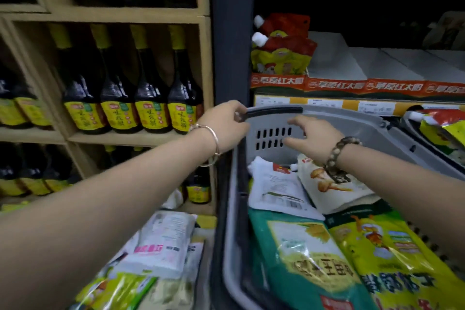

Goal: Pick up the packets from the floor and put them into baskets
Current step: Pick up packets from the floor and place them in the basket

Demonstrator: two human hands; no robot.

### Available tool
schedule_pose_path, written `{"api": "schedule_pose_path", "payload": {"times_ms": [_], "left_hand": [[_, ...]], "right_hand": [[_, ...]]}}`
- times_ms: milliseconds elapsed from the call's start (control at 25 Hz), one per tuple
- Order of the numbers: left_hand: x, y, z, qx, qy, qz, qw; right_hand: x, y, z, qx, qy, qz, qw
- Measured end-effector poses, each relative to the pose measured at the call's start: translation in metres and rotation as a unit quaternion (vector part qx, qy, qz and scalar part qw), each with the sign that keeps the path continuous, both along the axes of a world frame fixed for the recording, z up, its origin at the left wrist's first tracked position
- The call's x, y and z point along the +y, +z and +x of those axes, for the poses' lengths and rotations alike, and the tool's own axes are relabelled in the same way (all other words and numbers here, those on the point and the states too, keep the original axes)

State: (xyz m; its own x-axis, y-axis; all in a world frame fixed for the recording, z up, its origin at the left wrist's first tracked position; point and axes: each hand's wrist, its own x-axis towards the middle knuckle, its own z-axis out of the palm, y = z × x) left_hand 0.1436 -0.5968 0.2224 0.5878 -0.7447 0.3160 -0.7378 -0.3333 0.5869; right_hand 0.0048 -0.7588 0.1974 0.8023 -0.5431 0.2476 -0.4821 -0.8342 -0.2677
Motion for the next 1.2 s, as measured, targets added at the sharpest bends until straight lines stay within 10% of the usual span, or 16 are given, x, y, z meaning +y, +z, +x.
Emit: {"api": "schedule_pose_path", "payload": {"times_ms": [440, 760, 1200], "left_hand": [[0.242, -0.081, 0.178, -0.021, 0.1, 0.085, 0.991], [0.299, -0.241, 0.221, 0.066, 0.106, 0.266, 0.956], [0.304, -0.297, 0.255, -0.09, 0.108, 0.356, 0.924]], "right_hand": [[0.209, 0.005, 0.188, 0.149, 0.137, -0.195, 0.96], [0.304, -0.121, 0.274, 0.335, 0.134, -0.066, 0.93], [0.295, -0.226, 0.312, 0.39, 0.038, 0.153, 0.908]]}}
